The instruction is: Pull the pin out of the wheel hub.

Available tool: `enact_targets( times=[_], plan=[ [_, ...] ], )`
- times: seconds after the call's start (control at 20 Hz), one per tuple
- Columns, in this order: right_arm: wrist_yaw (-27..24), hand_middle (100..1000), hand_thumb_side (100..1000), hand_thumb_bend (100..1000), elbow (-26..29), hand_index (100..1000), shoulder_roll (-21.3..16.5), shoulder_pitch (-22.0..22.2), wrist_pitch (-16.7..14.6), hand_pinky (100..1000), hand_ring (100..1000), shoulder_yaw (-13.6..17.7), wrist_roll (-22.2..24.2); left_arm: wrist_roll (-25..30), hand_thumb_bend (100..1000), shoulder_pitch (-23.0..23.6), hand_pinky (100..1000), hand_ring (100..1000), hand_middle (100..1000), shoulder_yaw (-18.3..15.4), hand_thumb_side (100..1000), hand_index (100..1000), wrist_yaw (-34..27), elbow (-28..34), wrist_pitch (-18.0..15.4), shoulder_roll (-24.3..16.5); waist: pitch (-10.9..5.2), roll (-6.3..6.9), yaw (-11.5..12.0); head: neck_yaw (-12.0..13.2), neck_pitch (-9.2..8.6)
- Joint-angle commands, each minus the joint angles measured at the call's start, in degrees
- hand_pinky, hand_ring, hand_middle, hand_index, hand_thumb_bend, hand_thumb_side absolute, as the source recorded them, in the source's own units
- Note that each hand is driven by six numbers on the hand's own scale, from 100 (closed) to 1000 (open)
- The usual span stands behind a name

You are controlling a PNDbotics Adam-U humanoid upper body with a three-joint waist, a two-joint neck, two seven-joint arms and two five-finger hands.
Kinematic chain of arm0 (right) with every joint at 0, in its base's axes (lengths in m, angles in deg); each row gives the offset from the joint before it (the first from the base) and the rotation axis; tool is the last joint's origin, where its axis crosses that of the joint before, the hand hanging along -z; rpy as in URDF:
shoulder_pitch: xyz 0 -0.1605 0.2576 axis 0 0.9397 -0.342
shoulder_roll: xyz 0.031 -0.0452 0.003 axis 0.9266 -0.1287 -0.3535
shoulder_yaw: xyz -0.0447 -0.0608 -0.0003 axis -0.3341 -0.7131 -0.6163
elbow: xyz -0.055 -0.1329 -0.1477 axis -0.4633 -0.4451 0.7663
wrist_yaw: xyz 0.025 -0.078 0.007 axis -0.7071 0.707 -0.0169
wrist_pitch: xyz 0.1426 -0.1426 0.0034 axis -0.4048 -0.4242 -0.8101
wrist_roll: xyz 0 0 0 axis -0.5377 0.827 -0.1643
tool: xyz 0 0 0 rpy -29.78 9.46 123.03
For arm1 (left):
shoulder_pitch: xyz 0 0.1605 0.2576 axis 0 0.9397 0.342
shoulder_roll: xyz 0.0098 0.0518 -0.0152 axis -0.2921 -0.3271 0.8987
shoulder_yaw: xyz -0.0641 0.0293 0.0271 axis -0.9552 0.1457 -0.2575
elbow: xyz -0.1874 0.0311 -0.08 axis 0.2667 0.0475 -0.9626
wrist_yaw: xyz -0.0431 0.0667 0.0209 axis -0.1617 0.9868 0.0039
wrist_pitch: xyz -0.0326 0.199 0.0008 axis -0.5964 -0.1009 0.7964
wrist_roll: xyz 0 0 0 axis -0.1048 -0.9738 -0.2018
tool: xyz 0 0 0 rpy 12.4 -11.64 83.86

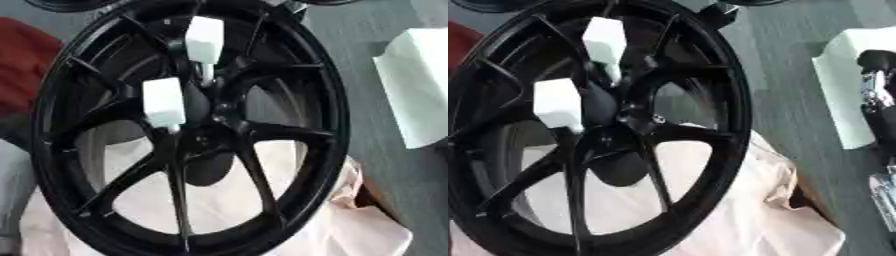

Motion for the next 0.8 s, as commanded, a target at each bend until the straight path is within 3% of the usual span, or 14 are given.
enact_targets(
  times=[0.05,0.2,0.3,0.35,0.4,0.45,0.5,0.55,0.6,0.8],
  plan=[
    [-0.19,671,546,100,1.04,685,-1.05,-0.26,-0.35,864,774,0.67,0.11,-1.57,100,0.63,725,473,276,-1.02,180,502,0.76,-2.72,-1.91,-2.36,-1.52,-0.06,-0.11,0.29,-1.00],
    [-0.34,671,548,100,1.04,685,-0.91,-0.37,-0.31,864,774,0.70,0.17,-1.92,100,2.56,745,507,334,-1.13,178,559,0.04,-4.33,-3.14,-2.21,-1.43,-0.10,-0.22,0.27,-1.27],
    [-0.40,671,548,100,1.04,685,-0.86,-0.42,-0.31,864,774,0.73,0.22,-1.52,100,3.62,771,560,437,-1.11,164,659,-0.64,-4.68,-4.01,-2.22,-1.38,-0.10,-0.28,0.27,-1.37],
    [-0.42,671,548,100,1.04,685,-0.85,-0.44,-0.32,865,774,0.73,0.24,-0.98,100,4.08,815,652,578,-1.05,225,788,-0.89,-4.71,-4.55,-2.26,-1.37,-0.10,-0.29,0.28,-1.40],
    [-0.45,672,549,100,1.04,685,-0.83,-0.46,-0.31,865,774,0.72,0.27,-0.08,100,4.48,855,738,689,-0.95,352,851,-1.01,-4.72,-5.17,-2.33,-1.36,-0.10,-0.29,0.29,-1.40],
    [-0.47,672,550,100,1.04,685,-0.83,-0.48,-0.30,865,774,0.70,0.32,1.09,129,4.81,888,801,770,-0.87,562,893,-0.83,-4.70,-5.91,-2.45,-1.36,-0.09,-0.29,0.30,-1.44],
    [-0.48,672,550,100,1.04,686,-0.83,-0.49,-0.30,865,774,0.70,0.37,2.03,256,5.00,907,829,803,-0.94,734,917,-0.40,-4.65,-6.57,-2.57,-1.36,-0.08,-0.28,0.29,-1.46],
    [-0.50,672,549,100,1.04,686,-0.83,-0.50,-0.31,865,774,0.70,0.40,2.57,335,5.12,924,853,830,-1.06,789,942,0.29,-4.59,-7.09,-2.68,-1.36,-0.07,-0.26,0.28,-1.43],
    [-0.52,672,549,100,1.04,686,-0.85,-0.52,-0.32,865,774,0.70,0.44,2.92,353,5.19,927,861,840,-1.17,806,953,1.20,-4.57,-7.50,-2.75,-1.38,-0.07,-0.25,0.26,-1.39],
    [-0.60,672,548,100,1.04,686,-0.87,-0.53,-0.34,866,775,0.71,0.54,3.66,356,5.23,929,864,839,-1.67,823,955,2.92,-4.52,-8.65,-2.64,-1.43,-0.03,-0.17,0.20,-1.26]
  ],
)
